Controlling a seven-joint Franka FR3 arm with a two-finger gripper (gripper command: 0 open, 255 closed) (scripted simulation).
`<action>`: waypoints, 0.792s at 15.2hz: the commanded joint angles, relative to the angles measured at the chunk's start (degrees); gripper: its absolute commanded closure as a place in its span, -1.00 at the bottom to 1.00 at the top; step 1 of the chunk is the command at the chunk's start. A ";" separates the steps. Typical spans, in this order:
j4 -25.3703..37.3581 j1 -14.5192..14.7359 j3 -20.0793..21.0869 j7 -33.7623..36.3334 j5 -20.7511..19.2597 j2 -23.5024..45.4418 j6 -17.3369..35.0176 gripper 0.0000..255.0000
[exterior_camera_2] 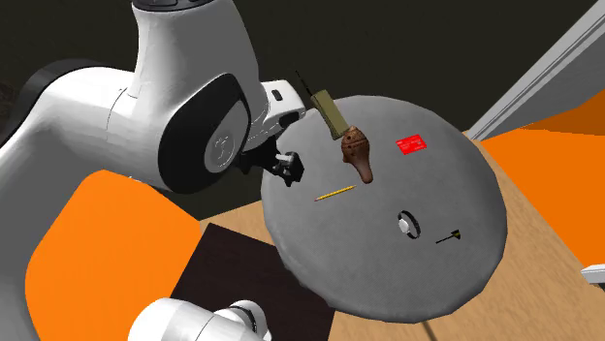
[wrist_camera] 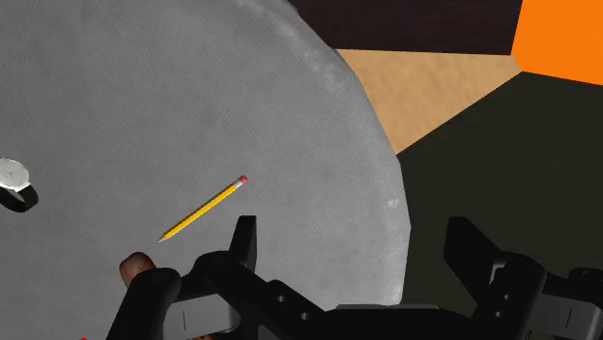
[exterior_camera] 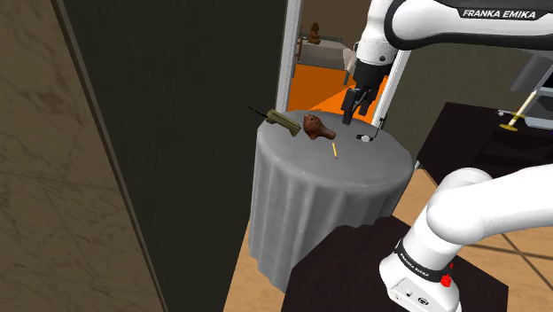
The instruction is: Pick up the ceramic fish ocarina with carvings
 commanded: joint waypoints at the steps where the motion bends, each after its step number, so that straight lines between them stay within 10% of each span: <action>1: 0.00 0.00 0.00 0.00 0.00 0.00 0.00 -1.00; 12: 0.99 1.68 -19.14 -26.62 -0.87 13.49 16.24 -1.00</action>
